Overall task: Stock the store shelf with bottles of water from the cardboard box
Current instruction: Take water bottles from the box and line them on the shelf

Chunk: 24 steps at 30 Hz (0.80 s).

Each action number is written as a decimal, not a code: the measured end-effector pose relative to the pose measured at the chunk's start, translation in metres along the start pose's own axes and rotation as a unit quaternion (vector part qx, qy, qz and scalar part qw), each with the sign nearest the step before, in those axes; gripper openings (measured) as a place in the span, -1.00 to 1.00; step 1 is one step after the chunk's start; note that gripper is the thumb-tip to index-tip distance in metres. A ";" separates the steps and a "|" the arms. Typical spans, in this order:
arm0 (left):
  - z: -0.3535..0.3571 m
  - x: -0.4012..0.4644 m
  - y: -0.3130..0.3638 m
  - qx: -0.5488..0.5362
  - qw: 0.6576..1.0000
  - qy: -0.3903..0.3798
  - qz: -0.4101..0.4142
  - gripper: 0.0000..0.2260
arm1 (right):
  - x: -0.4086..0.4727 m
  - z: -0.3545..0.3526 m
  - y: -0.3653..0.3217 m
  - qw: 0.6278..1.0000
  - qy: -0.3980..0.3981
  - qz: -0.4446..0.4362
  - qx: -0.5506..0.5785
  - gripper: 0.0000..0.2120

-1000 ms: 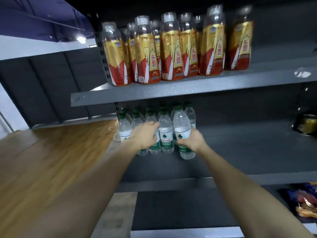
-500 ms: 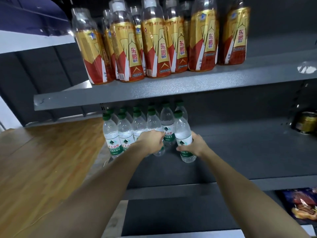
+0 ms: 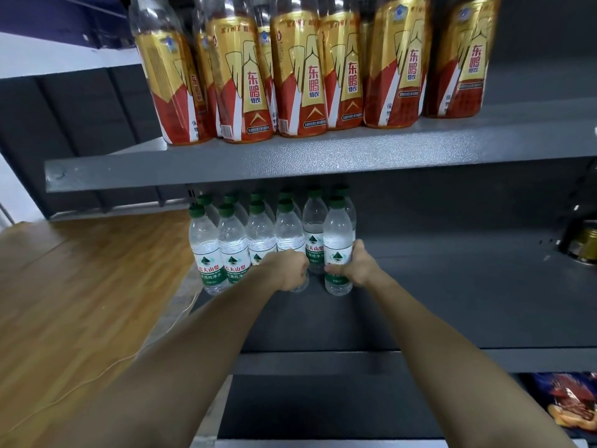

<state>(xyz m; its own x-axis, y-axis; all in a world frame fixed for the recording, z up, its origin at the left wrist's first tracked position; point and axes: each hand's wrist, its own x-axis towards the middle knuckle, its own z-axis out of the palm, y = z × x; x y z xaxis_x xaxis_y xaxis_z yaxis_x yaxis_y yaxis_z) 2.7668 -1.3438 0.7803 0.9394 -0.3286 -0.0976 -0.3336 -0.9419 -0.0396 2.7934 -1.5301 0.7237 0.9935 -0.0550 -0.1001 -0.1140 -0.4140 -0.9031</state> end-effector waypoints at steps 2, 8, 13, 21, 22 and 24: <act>0.001 0.002 0.001 -0.006 1.000 -0.013 -0.007 -0.90 | 0.003 -0.003 -0.003 0.999 -0.018 0.017 -0.023 -0.18; 0.004 0.000 -0.001 -0.004 0.998 -0.052 -0.034 -0.80 | 0.002 0.004 -0.011 0.998 0.004 0.043 -0.050 -0.24; 0.015 0.004 -0.011 -0.005 0.997 -0.066 -0.041 -0.85 | 0.004 0.031 0.003 0.996 0.040 0.014 -0.083 -0.34; 0.019 0.012 -0.021 -0.020 0.996 -0.065 -0.051 -0.86 | 0.009 0.048 0.004 0.996 0.065 -0.009 -0.061 -0.24; 0.019 0.013 -0.023 -0.020 0.996 -0.066 -0.053 -0.87 | 0.009 0.047 0.004 0.996 0.064 -0.012 -0.061 -0.29; 0.019 0.017 -0.025 -0.023 0.996 -0.069 -0.055 -0.85 | 0.012 0.042 0.005 0.998 0.041 -0.018 -0.050 -0.36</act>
<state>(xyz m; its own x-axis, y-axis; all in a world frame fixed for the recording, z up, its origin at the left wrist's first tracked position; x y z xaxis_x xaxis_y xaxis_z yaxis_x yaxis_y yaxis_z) 2.7898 -1.3247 0.7607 0.9492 -0.2143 -0.2306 -0.2232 -0.9747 -0.0130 2.8048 -1.4952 0.7005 0.9934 -0.1110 -0.0303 -0.0827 -0.5055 -0.8588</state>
